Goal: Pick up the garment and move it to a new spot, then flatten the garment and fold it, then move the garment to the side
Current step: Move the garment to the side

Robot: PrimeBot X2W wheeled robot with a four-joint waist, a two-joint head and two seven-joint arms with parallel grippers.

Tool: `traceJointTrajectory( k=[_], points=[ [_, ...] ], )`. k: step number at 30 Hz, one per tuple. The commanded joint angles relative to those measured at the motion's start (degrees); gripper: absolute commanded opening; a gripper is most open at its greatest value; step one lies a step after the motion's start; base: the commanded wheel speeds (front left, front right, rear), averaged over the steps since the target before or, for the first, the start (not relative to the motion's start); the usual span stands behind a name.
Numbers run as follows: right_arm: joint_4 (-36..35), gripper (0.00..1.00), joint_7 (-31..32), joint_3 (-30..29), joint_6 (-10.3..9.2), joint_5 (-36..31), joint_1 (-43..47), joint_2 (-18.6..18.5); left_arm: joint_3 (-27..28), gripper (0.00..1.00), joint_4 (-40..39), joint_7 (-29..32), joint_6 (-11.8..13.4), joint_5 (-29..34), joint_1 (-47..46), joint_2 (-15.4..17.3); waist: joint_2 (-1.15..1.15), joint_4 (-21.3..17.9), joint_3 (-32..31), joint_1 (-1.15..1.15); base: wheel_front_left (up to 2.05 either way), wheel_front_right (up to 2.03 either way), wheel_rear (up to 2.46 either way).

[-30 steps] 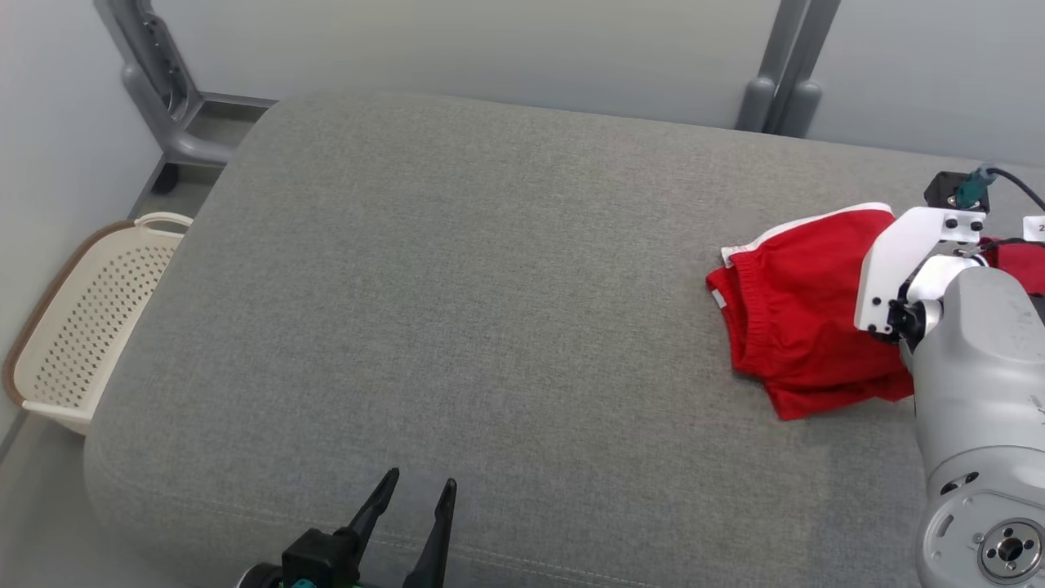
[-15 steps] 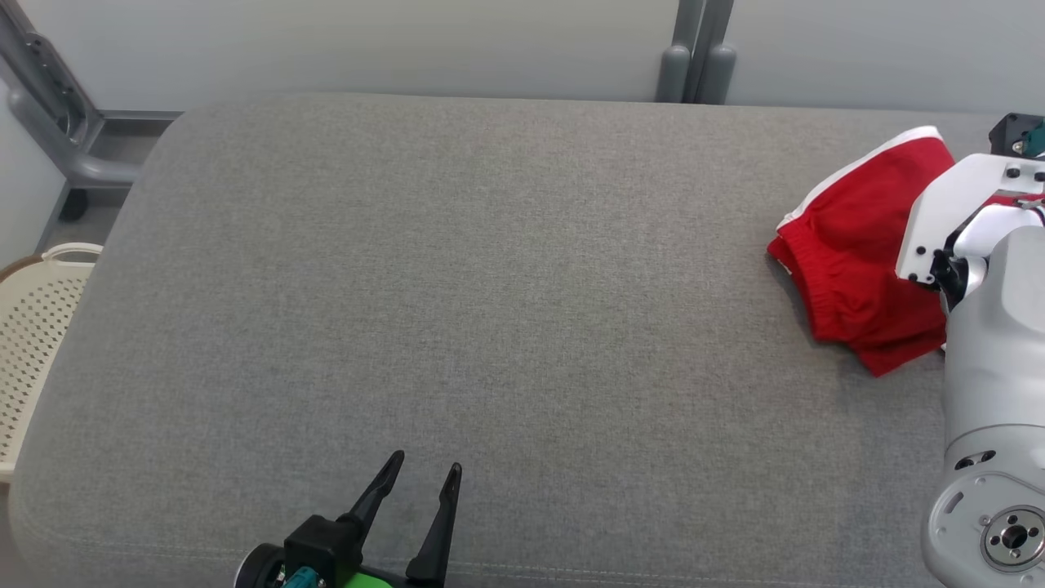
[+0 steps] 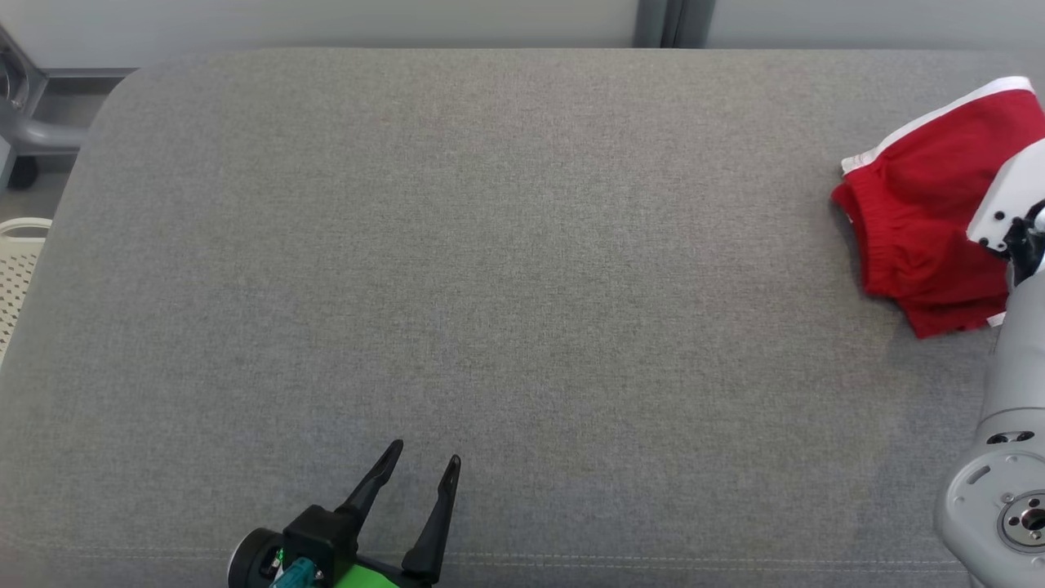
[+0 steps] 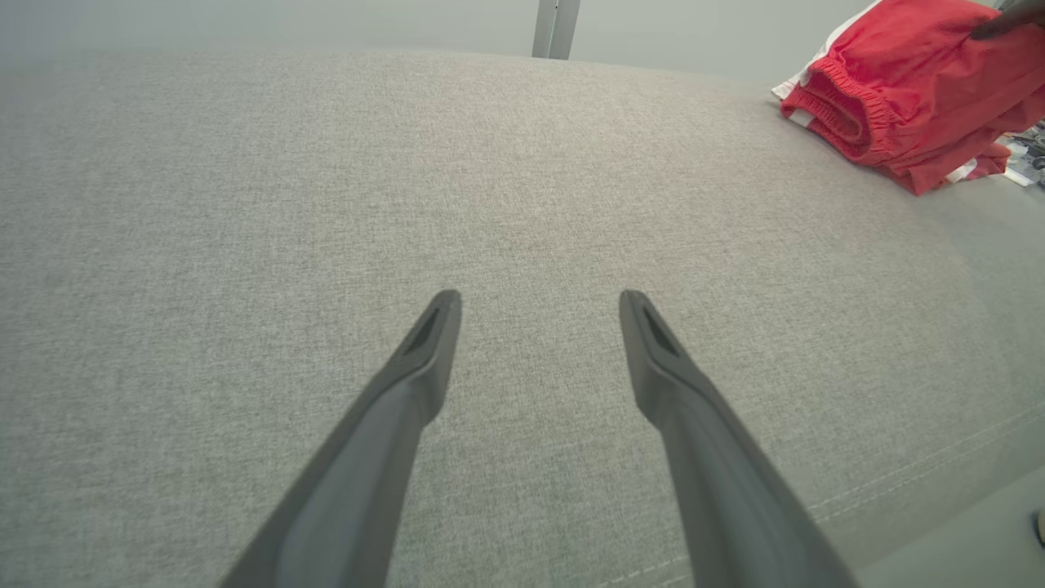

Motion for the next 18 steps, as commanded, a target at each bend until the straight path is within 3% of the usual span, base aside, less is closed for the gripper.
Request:
traceJointTrajectory(
  k=[1, 8, 18],
  points=[
    [-1.29, 0.00, -0.59, -1.76, -0.02, 0.14, -0.71, -0.27, 0.08, 1.00, -0.51, 0.20, -0.08, 0.48, -1.04, 0.85, 0.00, -0.21, 1.29, 0.00, 0.00, 0.00, 0.00],
    [-5.80, 0.00, -1.28, -7.64, -0.02, -0.52, 0.13, -0.28, -0.35, 1.00, -1.72, 1.02, 0.06, 1.10, -1.89, 1.91, 0.00, 0.00, 3.96, 0.00, 0.00, 0.00, 0.00],
    [-11.19, 0.00, -2.92, -8.27, -0.02, -0.91, 2.02, -0.85, -0.98, 1.00, -3.19, 1.88, 0.05, 1.56, -3.16, 2.80, 0.00, 0.66, 7.29, 0.00, 0.00, 0.00, 0.00]
  ],
)
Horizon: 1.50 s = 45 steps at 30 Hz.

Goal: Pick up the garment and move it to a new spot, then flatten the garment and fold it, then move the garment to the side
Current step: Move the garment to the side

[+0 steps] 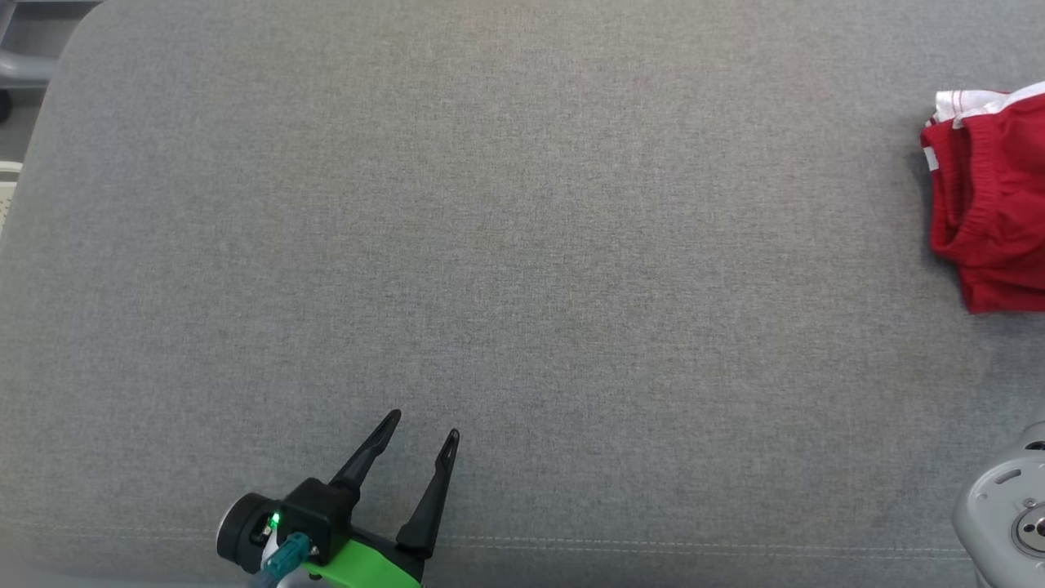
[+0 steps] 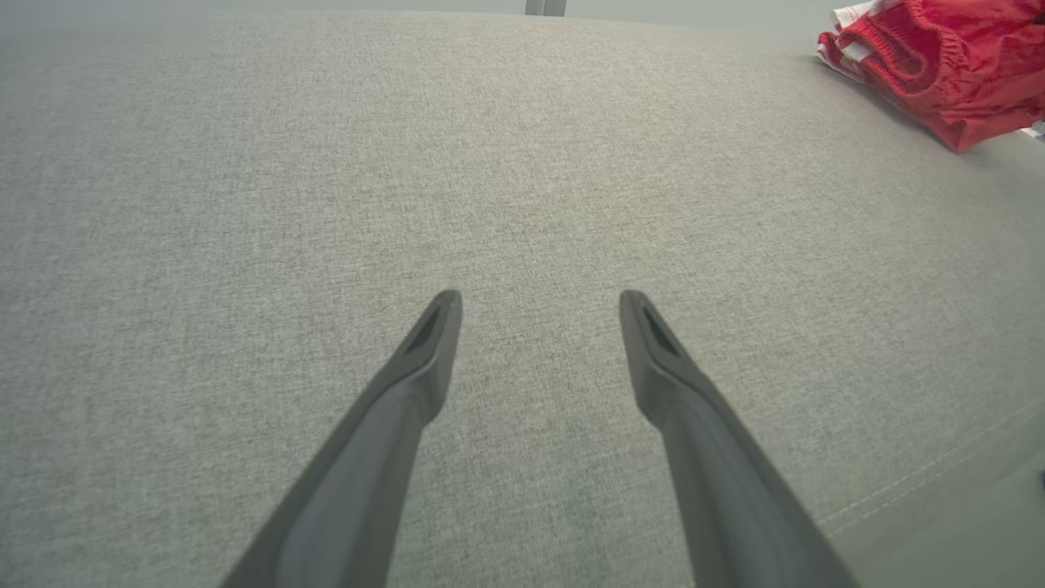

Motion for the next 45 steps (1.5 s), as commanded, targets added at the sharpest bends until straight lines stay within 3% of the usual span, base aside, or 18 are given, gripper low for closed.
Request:
traceJointTrajectory(
  k=[1, 4, 6, 12, 19, 24, 27, 30, 37, 45],
  points=[
    [-0.61, 0.00, -0.32, 0.27, -0.02, -0.26, 0.64, -0.48, -0.05, 1.00, -0.15, 0.24, 0.09, 0.65, -0.95, 0.35, 0.00, 0.41, 1.16, 0.00, 0.00, 0.00, 0.00],
    [-1.37, 0.01, -0.11, 1.32, -0.02, -0.23, 0.80, -0.96, -0.15, 1.00, -0.62, 0.47, 0.16, 0.53, -1.51, 0.67, 0.00, 0.54, 2.24, 0.00, 0.00, 0.00, 0.00],
    [-0.82, 1.00, -0.27, 2.91, -0.04, -0.24, 1.50, -2.78, -0.21, 1.00, -0.84, 0.53, 0.30, 0.79, -1.96, 0.92, 0.00, 0.71, 2.94, 0.00, 0.00, 0.00, 0.00],
    [-0.51, 1.00, -2.74, 6.35, -0.02, -0.25, 3.73, -5.03, 0.85, 1.00, -1.27, -0.24, 1.15, -0.30, -2.78, 0.00, 0.00, 0.58, 2.70, 0.00, 0.00, 0.00, 0.00],
    [3.64, 1.00, -14.56, 9.80, -0.05, -0.21, 4.96, -3.40, 4.30, 1.00, -2.49, -0.82, 4.36, -1.94, -1.60, -0.45, 0.00, -0.15, -0.39, 0.00, 0.00, 0.00, 0.00],
    [6.47, 1.00, -23.58, 15.58, -0.05, 2.12, 8.03, -2.14, 6.64, 1.00, -2.63, -0.79, 5.70, -3.95, -0.72, -0.18, 0.00, -0.20, -3.74, 0.00, 0.00, 0.00, 0.00],
    [9.56, 1.00, -31.26, 21.62, -0.05, 8.93, 11.33, -1.47, 8.63, 1.00, -2.28, -0.99, 7.15, -5.05, 0.54, -0.05, 0.00, 0.10, -6.93, 0.00, 0.00, 0.00, 0.00],
    [10.03, 1.00, -34.63, 27.23, -0.05, 13.64, 14.43, -0.89, 9.99, 1.00, -1.77, -1.08, 7.99, -6.22, 1.59, -0.14, 0.00, 0.35, -9.59, 0.00, 0.00, 0.00, 0.00],
    [5.31, 1.00, -36.60, 43.80, -0.05, 26.98, 24.83, -0.25, 11.30, 1.00, -0.83, 0.12, 9.01, -8.05, 3.93, 0.49, 0.00, 0.70, -14.82, 0.00, 0.00, 0.00, 0.00],
    [-5.35, 1.00, -35.65, 49.46, -0.05, 35.21, 36.68, 0.17, 12.37, 1.00, -0.97, -0.99, 9.17, -8.25, 5.32, 0.61, 0.00, 0.53, -18.29, 0.00, 0.00, 0.00, 0.00]
  ],
)
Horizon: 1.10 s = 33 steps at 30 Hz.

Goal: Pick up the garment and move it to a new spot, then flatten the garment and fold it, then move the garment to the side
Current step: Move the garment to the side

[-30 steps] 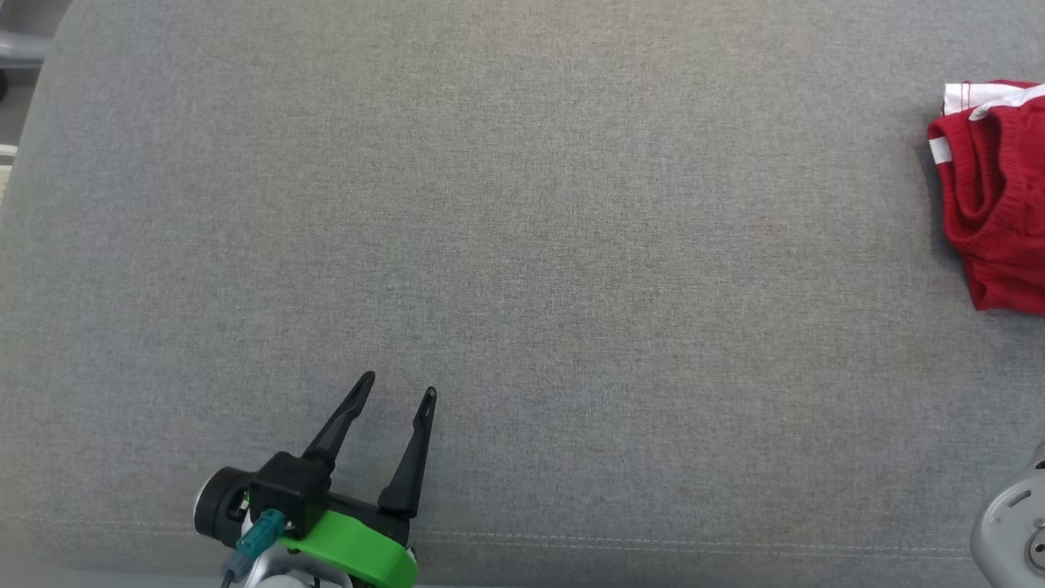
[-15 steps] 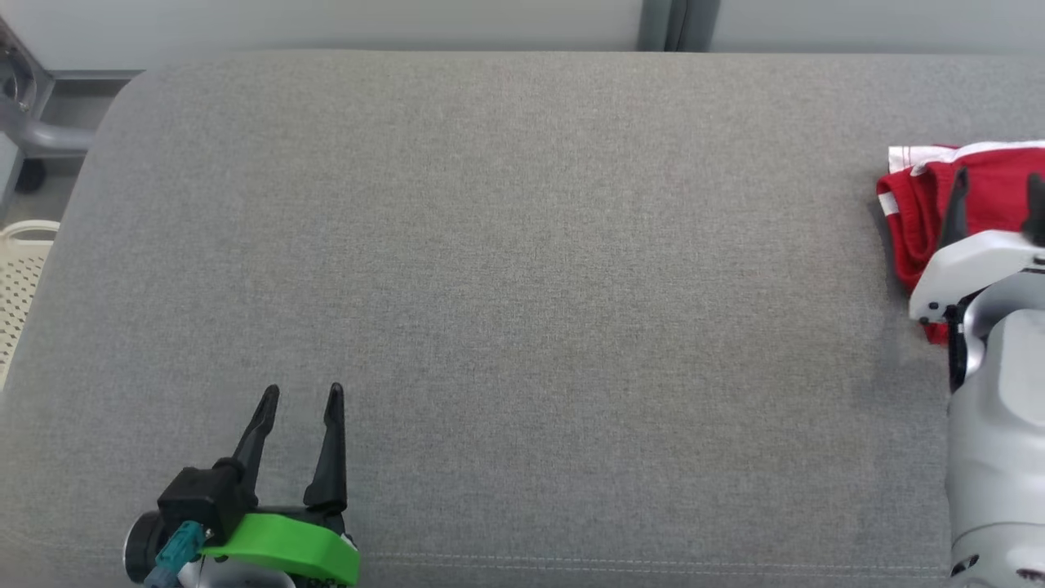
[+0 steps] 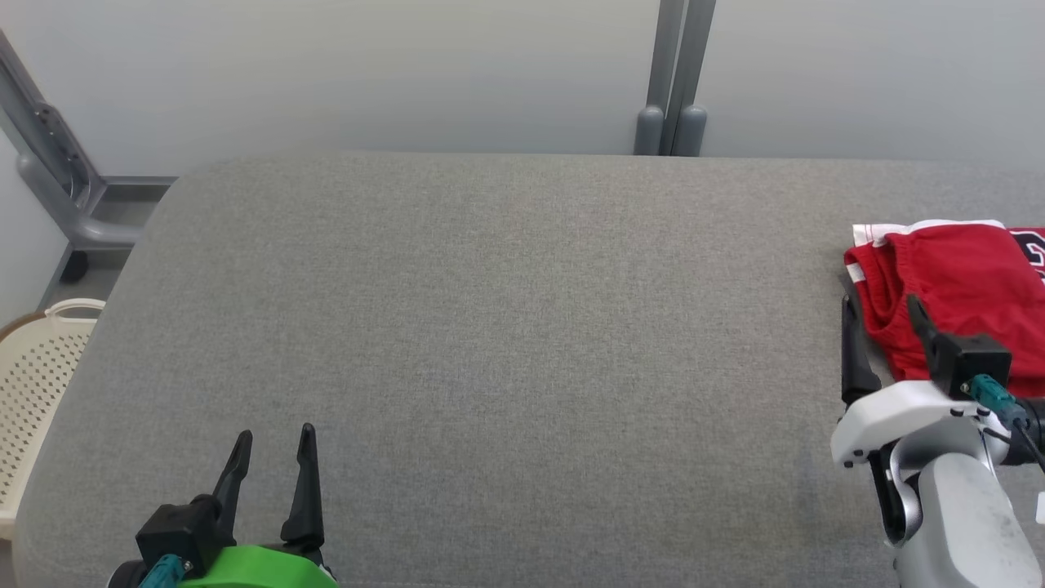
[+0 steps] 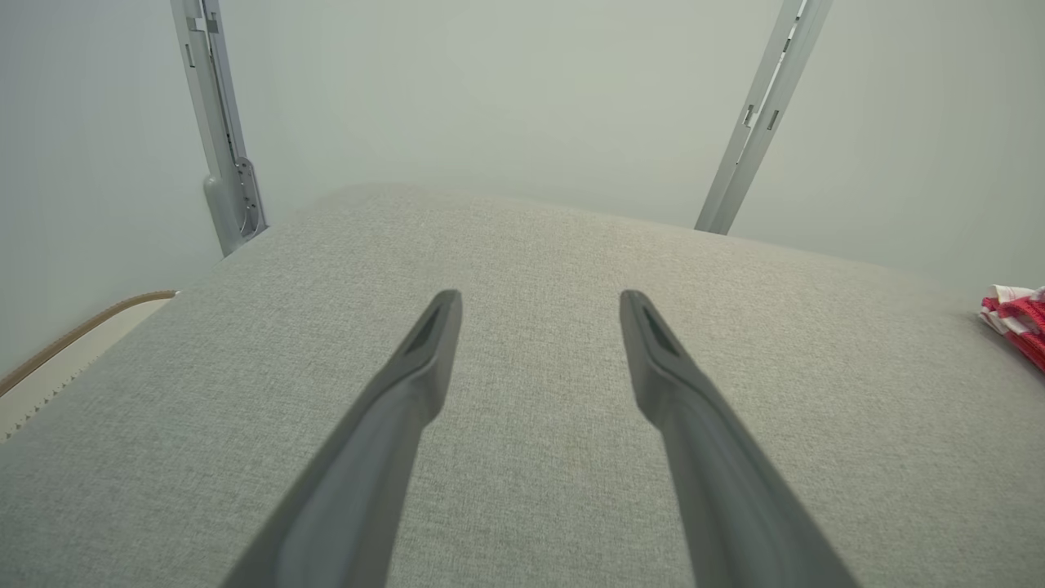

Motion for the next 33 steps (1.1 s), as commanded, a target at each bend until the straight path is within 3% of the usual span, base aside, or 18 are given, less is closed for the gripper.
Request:
traceJointTrajectory(
  k=[1, 12, 33],
  points=[
    [-0.66, 1.00, 0.48, 0.27, -0.08, 0.86, 1.32, -0.10, 0.29, 1.00, -0.06, -0.31, 0.37, 0.15, 0.59, 0.21, 0.00, -0.16, -1.55, 0.00, 0.00, 0.00, 0.00],
    [-10.22, 1.00, 4.30, 6.60, -0.08, 11.49, 15.38, -0.09, -0.20, 1.00, 2.96, 0.96, 0.29, 1.10, 1.53, 2.72, 0.00, -0.31, -4.27, 0.00, 0.00, 0.00, 0.00],
    [-10.01, 1.00, 3.96, 10.53, -0.08, 15.97, 20.90, -0.08, -0.60, 1.00, 3.11, 0.25, -0.40, -0.59, 7.36, 3.89, 0.00, 0.57, -6.86, 0.00, 0.00, 0.00, 0.00]
  ],
)
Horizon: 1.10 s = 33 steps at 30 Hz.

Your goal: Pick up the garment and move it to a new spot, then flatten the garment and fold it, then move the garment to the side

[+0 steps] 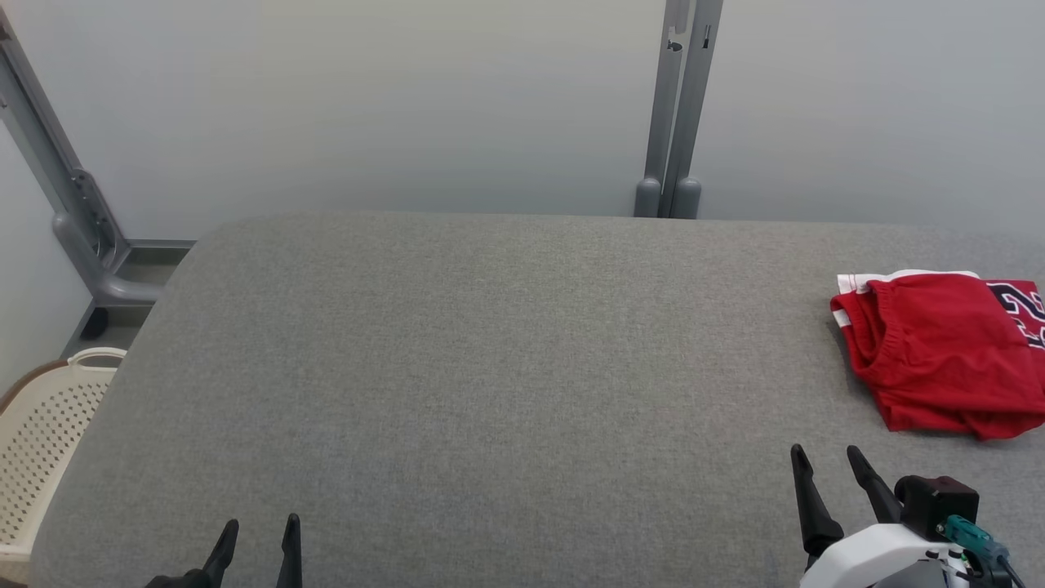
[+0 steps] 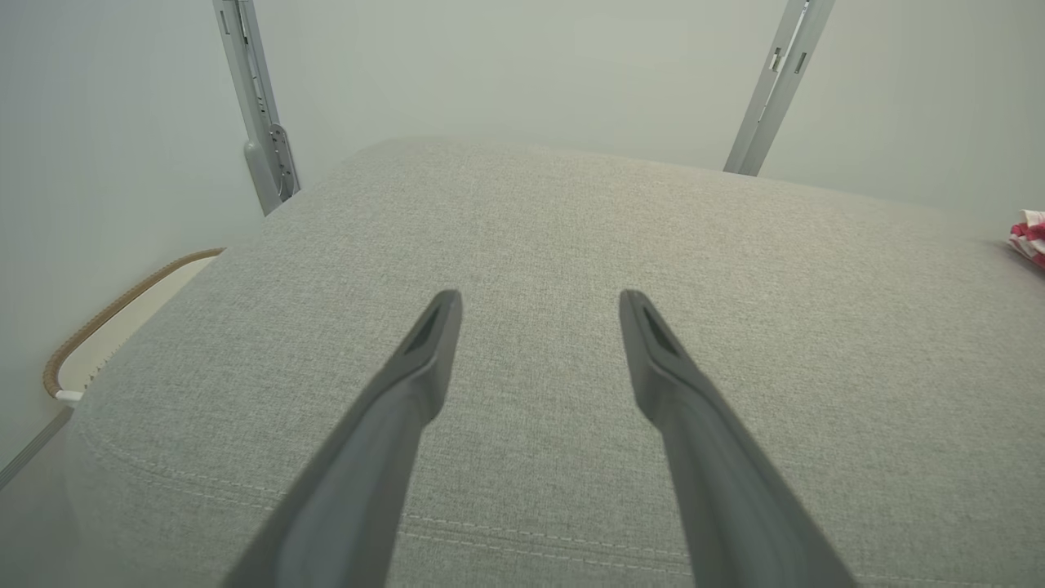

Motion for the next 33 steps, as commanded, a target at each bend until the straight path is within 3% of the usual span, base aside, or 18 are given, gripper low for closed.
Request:
traceJointTrajectory(
  k=[1, 24, 25, 33],
  points=[
    [0.10, 1.00, -0.18, 0.03, -0.07, 0.32, 0.72, -0.21, -0.09, 1.00, -0.36, -0.32, -0.06, -0.17, 0.57, 0.22, 0.00, 0.12, -0.01, 0.00, 0.00, 0.00, 0.00],
    [0.62, 1.00, -0.70, 0.66, -0.07, 2.12, -0.49, -0.20, -0.14, 1.00, -1.38, -0.56, 0.94, -0.87, -0.66, 0.66, 0.00, 0.20, 0.78, 0.00, 0.00, 0.00, 0.00],
    [0.45, 0.00, -0.48, 0.62, 0.00, 1.88, -0.14, 0.00, -0.15, 0.00, -1.18, -0.25, 0.70, -0.59, 0.03, 0.20, 0.00, 0.20, 0.79, 0.00, 0.00, 0.00, 0.00],
    [2.84, 0.00, 0.51, -0.22, 0.01, 4.89, 0.94, 0.58, -0.13, 0.00, 1.61, 0.89, 0.23, -3.16, 0.04, -1.51, 0.00, 0.02, 0.99, 0.00, 0.00, 0.00, 0.00]
  ],
)
